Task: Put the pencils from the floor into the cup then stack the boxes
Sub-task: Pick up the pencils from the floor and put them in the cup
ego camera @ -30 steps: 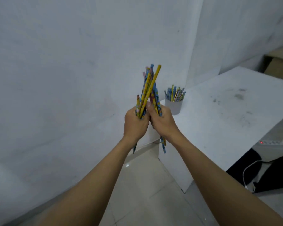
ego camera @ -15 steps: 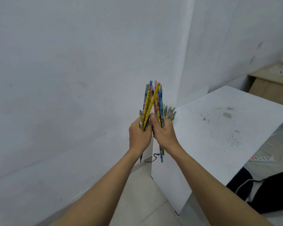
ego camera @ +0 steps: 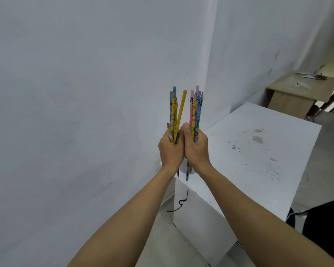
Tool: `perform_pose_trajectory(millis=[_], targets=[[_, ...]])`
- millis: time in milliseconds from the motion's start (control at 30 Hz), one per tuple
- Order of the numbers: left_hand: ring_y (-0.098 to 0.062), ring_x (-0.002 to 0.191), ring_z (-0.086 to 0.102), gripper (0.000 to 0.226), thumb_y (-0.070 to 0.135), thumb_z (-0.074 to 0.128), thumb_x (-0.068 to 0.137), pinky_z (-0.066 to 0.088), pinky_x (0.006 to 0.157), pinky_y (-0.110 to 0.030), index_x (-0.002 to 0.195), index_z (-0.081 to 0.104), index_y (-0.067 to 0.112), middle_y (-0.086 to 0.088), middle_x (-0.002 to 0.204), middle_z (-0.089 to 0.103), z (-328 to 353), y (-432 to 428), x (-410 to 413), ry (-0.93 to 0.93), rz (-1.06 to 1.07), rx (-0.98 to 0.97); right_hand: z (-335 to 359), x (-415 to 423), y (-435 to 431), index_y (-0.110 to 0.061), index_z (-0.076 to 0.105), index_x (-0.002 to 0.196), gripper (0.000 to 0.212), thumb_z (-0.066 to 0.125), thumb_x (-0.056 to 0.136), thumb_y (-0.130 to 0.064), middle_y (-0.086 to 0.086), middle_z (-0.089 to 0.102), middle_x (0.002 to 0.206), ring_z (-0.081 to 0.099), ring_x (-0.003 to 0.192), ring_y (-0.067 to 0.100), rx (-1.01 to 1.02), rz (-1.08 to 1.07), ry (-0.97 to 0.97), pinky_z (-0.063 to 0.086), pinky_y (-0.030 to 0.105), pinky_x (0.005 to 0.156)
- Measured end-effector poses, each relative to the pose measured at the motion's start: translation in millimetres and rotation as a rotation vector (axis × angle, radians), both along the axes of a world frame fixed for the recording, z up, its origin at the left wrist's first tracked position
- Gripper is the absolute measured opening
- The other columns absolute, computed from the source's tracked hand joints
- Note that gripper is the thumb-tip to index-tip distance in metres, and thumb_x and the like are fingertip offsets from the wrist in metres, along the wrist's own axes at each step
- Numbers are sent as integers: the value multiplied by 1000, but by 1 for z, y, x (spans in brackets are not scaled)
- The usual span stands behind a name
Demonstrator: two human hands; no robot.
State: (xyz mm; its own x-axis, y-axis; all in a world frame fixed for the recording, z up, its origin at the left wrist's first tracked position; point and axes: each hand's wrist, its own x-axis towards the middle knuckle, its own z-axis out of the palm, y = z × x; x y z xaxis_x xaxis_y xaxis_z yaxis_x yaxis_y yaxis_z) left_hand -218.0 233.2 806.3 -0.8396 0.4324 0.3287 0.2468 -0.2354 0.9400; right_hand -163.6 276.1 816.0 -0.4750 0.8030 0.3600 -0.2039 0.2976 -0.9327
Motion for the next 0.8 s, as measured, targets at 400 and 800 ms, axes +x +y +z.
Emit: perform_pose_trajectory(millis=[400, 800], targets=[[-3, 47, 53, 29, 47, 62, 86, 42, 48, -10, 66, 51, 30, 16, 47, 50, -11, 83, -56, -54, -57, -9, -21, -54, 84, -33, 54, 71, 44, 44, 80, -75, -12, 56, 57, 58, 55, 5, -15, -193, -36, 51, 17, 53], [-3, 47, 50, 36, 53, 62, 83, 38, 47, -7, 59, 46, 31, 14, 47, 46, -67, 205, -120, -154, -34, -91, -76, -116, 206, -36, 49, 61, 43, 43, 86, -71, -8, 53, 54, 53, 51, 9, -127, -305, -128, 46, 21, 50]])
